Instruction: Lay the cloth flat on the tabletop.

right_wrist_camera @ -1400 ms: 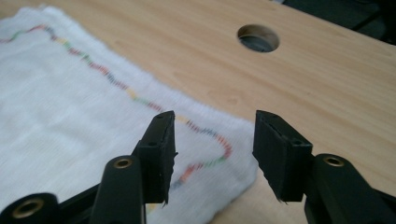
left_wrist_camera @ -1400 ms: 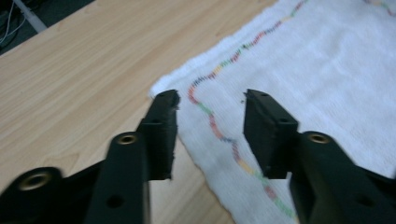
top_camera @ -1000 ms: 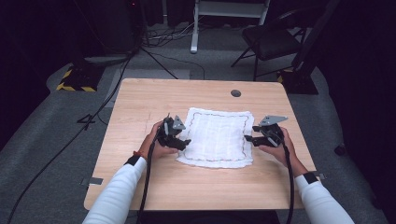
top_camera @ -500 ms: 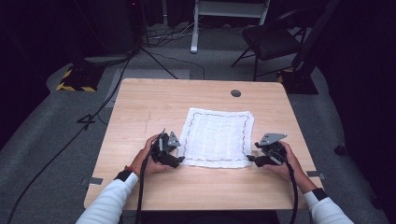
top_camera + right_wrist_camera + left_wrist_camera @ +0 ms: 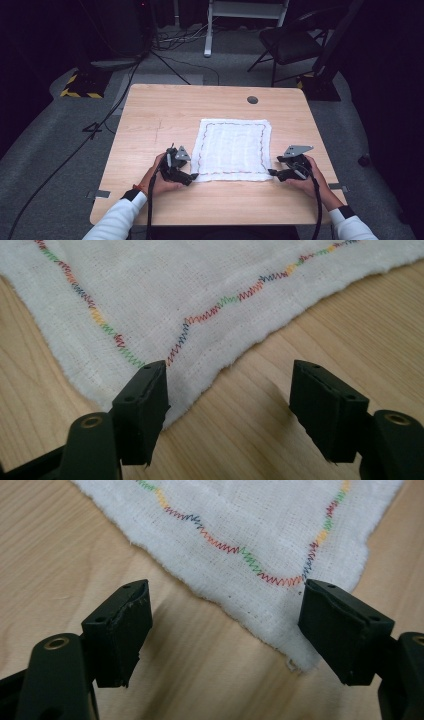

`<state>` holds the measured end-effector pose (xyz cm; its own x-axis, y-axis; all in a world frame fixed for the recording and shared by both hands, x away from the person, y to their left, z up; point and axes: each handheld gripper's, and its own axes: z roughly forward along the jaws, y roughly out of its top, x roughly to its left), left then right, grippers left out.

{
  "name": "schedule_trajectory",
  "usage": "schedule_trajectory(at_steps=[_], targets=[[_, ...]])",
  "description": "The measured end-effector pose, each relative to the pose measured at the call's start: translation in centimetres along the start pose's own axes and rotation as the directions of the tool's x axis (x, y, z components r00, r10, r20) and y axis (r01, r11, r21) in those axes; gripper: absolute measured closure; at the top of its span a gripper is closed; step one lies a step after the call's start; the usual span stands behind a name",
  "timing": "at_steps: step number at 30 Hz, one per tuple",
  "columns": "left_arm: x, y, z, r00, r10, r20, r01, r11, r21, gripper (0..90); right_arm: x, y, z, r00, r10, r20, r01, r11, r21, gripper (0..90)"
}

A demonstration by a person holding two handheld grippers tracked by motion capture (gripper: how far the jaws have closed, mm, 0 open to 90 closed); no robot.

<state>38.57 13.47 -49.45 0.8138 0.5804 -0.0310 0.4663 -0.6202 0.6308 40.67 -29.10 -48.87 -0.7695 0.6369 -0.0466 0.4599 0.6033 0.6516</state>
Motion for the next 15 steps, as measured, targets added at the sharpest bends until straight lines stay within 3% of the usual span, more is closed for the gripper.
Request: schedule_trajectory(at_steps=[9, 15], targets=[[-2.2, 0.0, -0.1, 0.9990, 0.042, 0.015, -0.042, 0.9991, 0.003, 21.6, 0.1, -1.2, -1.2, 0.9993, 0.028, 0.023, -0.028, 1.000, 0.011, 32.5], [-2.5, 0.1, -0.7, 0.9980, 0.062, 0.013, -0.061, 0.9977, -0.027, 17.9, 0.1, -2.2, -2.1, 0.9985, 0.053, 0.017, -0.053, 0.998, 0.028, 32.5]])
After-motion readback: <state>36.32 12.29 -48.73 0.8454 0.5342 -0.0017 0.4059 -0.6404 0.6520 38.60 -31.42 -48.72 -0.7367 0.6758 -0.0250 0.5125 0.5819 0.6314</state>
